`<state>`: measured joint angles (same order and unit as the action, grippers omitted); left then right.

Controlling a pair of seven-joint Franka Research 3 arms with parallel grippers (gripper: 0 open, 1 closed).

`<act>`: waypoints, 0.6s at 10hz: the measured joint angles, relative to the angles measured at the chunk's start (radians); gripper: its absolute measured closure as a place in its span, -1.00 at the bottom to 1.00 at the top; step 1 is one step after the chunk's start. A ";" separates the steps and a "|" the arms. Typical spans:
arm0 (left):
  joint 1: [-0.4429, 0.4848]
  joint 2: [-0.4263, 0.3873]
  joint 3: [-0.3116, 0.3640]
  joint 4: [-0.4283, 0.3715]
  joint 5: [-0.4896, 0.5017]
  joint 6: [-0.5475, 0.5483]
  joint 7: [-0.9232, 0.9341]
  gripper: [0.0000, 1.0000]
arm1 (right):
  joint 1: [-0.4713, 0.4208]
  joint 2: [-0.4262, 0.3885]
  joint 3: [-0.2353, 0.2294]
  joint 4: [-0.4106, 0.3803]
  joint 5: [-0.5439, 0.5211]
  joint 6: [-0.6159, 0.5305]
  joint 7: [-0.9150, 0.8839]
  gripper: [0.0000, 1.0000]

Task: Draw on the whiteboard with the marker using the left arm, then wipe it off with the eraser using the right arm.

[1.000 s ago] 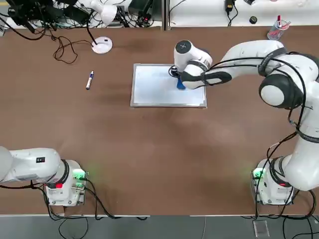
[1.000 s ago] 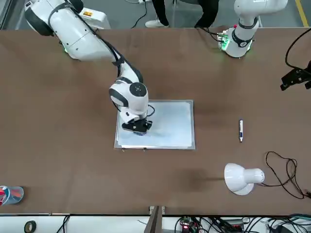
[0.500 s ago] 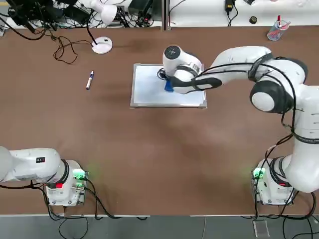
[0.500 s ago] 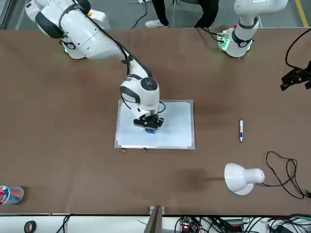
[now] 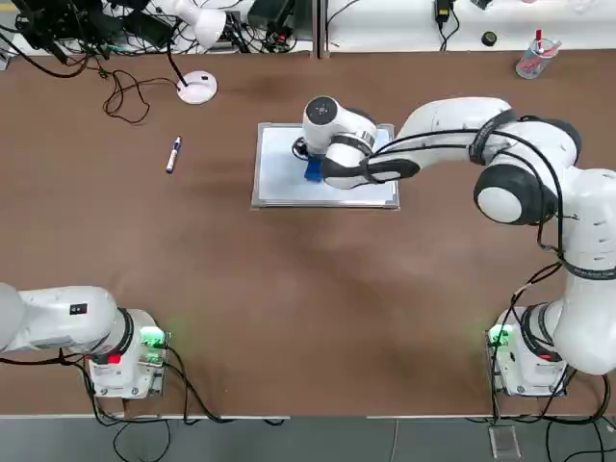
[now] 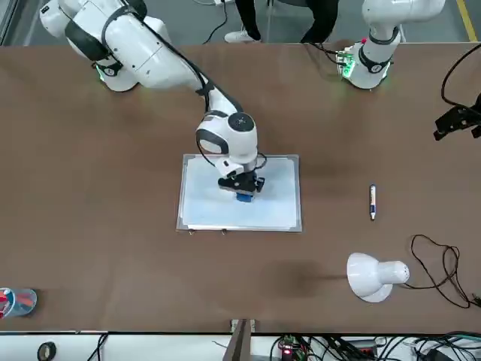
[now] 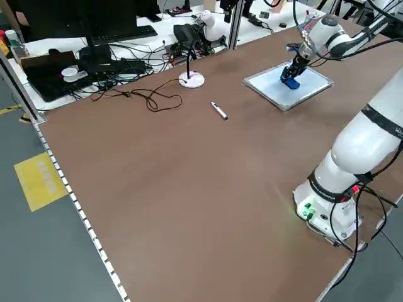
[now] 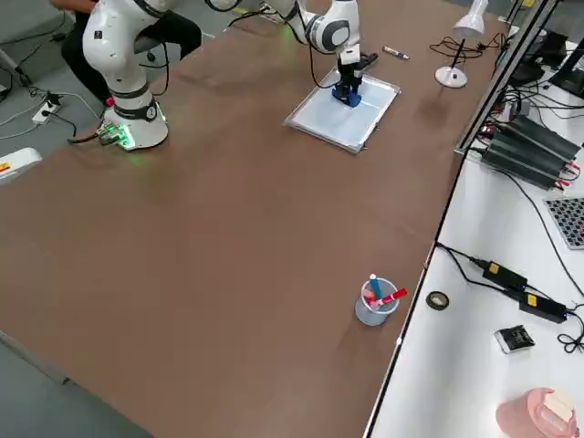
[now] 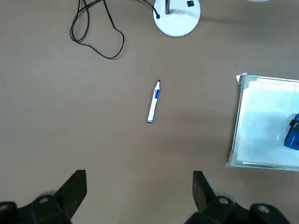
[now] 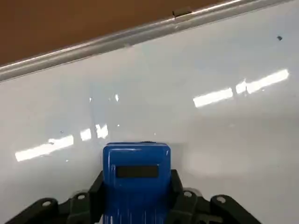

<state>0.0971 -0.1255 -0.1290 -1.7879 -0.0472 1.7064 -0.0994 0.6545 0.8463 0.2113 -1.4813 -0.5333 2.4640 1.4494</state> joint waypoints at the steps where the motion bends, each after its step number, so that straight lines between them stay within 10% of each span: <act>1: 0.000 0.000 0.000 0.000 0.000 0.000 0.000 -1.00 | 0.010 0.003 0.000 0.005 0.000 0.002 0.017 -0.11; 6: 0.000 0.000 0.000 0.000 0.000 0.000 0.000 -1.00 | 0.034 0.009 0.001 0.021 0.002 0.004 0.056 -0.11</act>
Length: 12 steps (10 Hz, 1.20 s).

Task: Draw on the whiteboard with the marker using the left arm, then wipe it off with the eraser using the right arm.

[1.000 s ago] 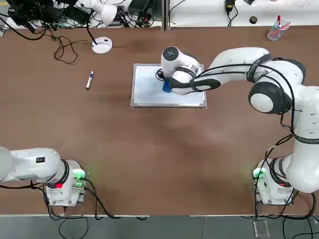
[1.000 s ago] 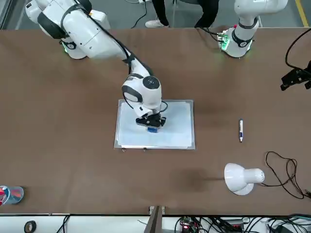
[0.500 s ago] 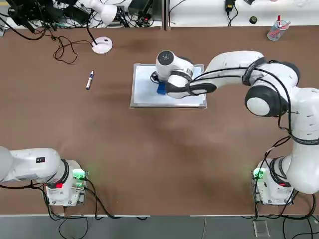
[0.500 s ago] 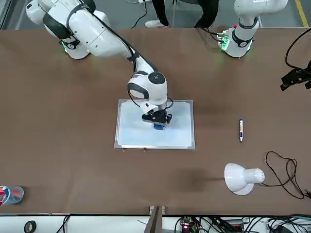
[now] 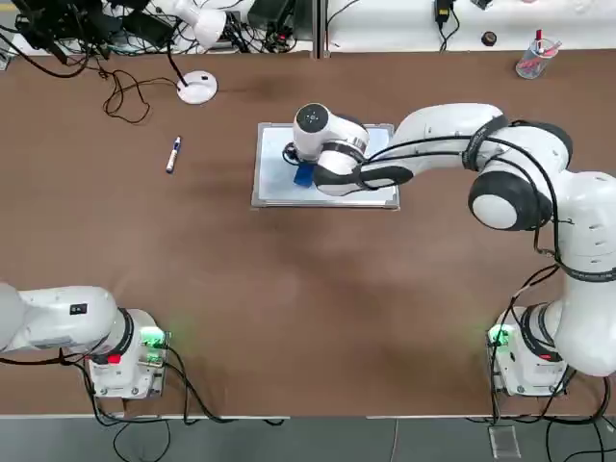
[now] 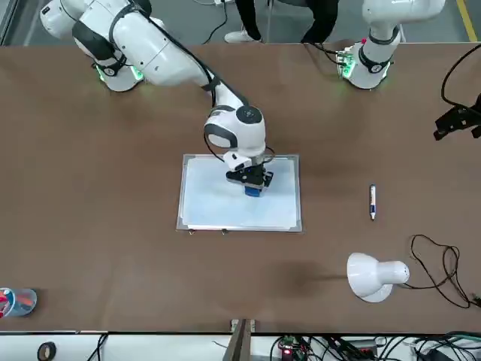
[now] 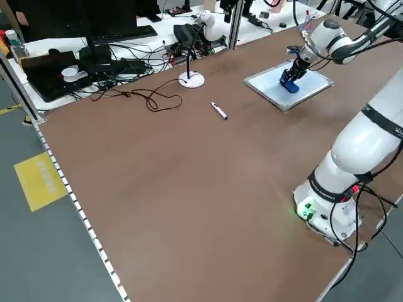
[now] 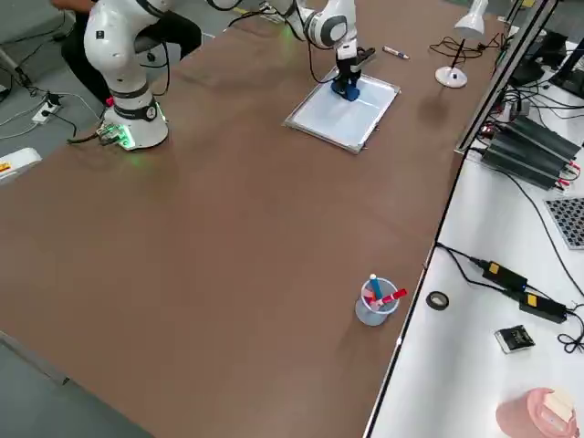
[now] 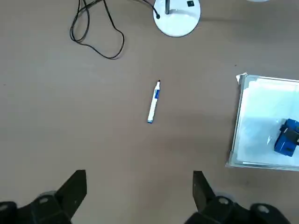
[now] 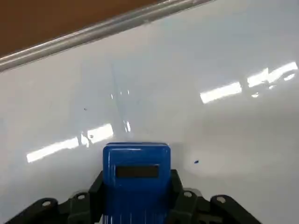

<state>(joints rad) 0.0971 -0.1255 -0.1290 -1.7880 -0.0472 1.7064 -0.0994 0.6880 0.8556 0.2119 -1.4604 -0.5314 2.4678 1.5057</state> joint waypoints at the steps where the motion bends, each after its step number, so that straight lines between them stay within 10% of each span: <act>1: 0.000 0.000 0.000 0.000 0.000 0.000 0.000 -1.00 | -0.009 -0.005 0.002 0.001 0.000 -0.011 -0.011 -0.11; 4: 0.000 0.000 0.000 0.000 0.000 0.000 0.000 -1.00 | -0.141 -0.056 0.071 0.008 0.002 -0.091 -0.137 -0.11; 8: 0.000 0.000 0.000 0.000 0.000 0.000 0.000 -1.00 | -0.482 -0.181 0.279 -0.003 0.004 -0.282 -0.470 -0.11; 12: 0.000 0.000 0.000 0.000 0.000 0.000 0.000 -1.00 | -0.764 -0.296 0.378 -0.180 0.004 -0.315 -0.781 -0.11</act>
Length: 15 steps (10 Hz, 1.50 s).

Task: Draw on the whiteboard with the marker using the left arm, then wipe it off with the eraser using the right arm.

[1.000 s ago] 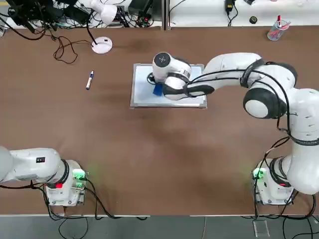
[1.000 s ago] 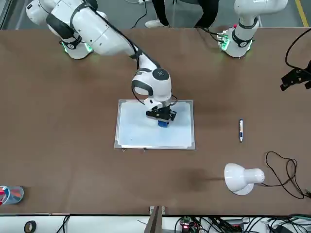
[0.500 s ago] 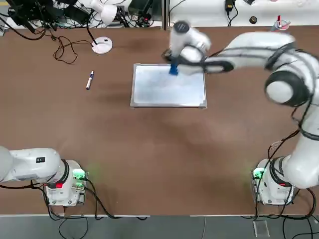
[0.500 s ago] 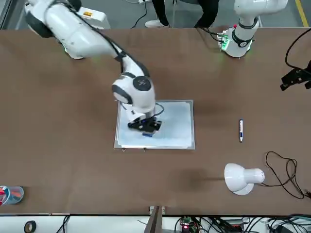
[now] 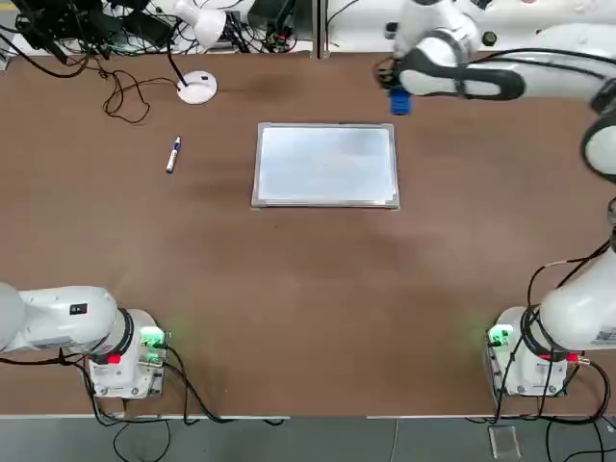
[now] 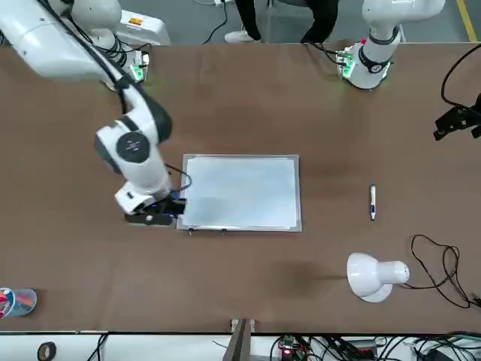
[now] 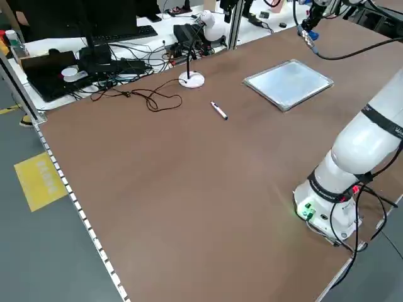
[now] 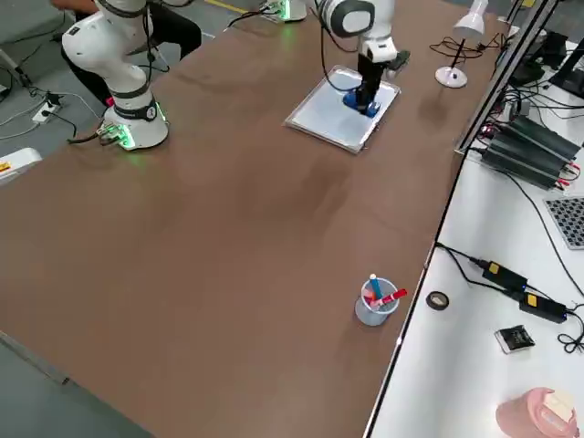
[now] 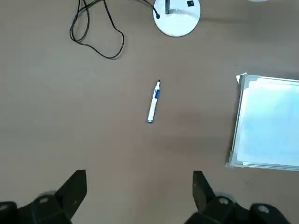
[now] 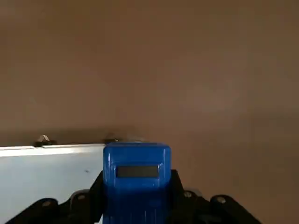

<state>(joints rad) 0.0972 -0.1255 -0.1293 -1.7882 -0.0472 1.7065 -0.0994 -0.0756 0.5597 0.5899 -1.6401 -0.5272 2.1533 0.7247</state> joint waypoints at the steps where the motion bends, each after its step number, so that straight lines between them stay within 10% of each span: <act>1: 0.000 0.000 0.000 0.000 0.000 0.000 0.000 -1.00 | -0.046 -0.028 0.004 -0.059 0.000 0.007 -0.059 -0.11; 10: 0.000 0.000 0.000 0.000 0.000 0.000 0.000 -0.99 | -0.436 -0.248 0.005 -0.591 -0.004 0.394 -0.228 -0.11; 15: -0.001 0.000 0.000 0.000 0.000 0.000 0.000 -1.00 | -0.564 -0.259 0.004 -0.761 -0.005 0.586 -0.230 -0.11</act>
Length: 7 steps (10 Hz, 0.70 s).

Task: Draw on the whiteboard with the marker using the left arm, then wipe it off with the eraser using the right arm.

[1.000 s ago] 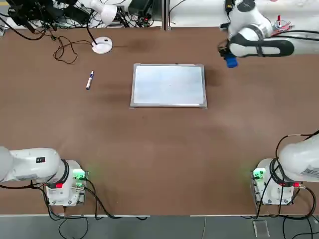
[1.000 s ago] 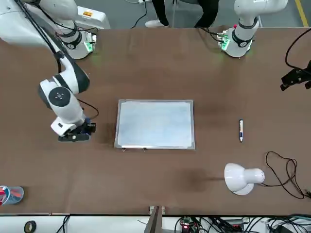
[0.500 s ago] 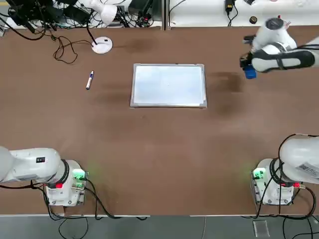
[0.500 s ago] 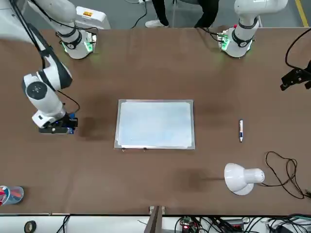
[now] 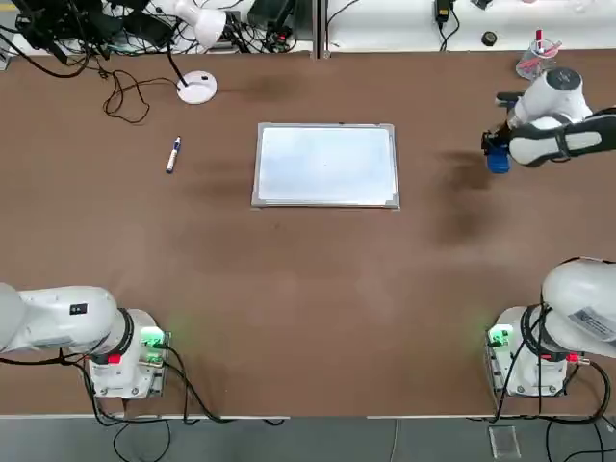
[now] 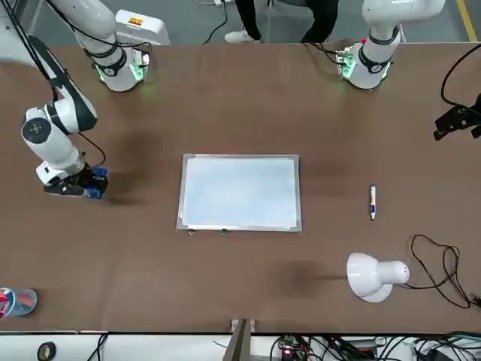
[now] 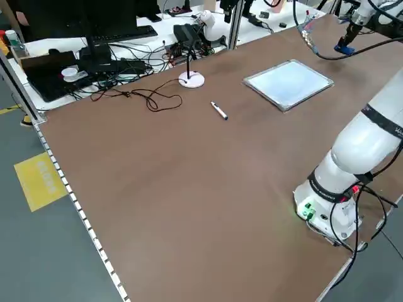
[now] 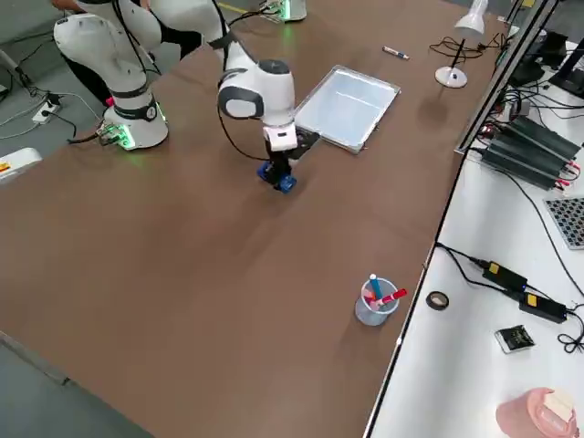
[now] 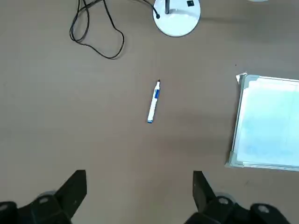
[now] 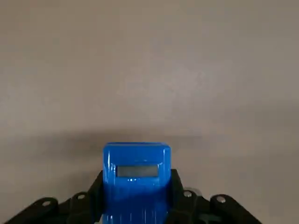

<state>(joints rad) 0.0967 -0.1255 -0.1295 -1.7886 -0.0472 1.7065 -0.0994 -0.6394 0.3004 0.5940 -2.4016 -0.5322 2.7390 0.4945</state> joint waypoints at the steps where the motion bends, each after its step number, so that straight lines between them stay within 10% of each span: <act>1: 0.000 0.000 0.000 0.000 0.000 0.000 0.000 -1.00 | 0.001 0.000 0.002 -0.012 0.000 0.011 0.001 -0.11; 7: -0.001 0.000 -0.001 0.000 0.000 0.000 0.000 -1.00 | -0.018 -0.002 -0.010 -0.019 -0.138 0.027 0.005 -0.11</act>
<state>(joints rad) 0.0956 -0.1253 -0.1308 -1.7886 -0.0472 1.7065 -0.0993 -0.6579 0.2986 0.5837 -2.4207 -0.6705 2.7658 0.4993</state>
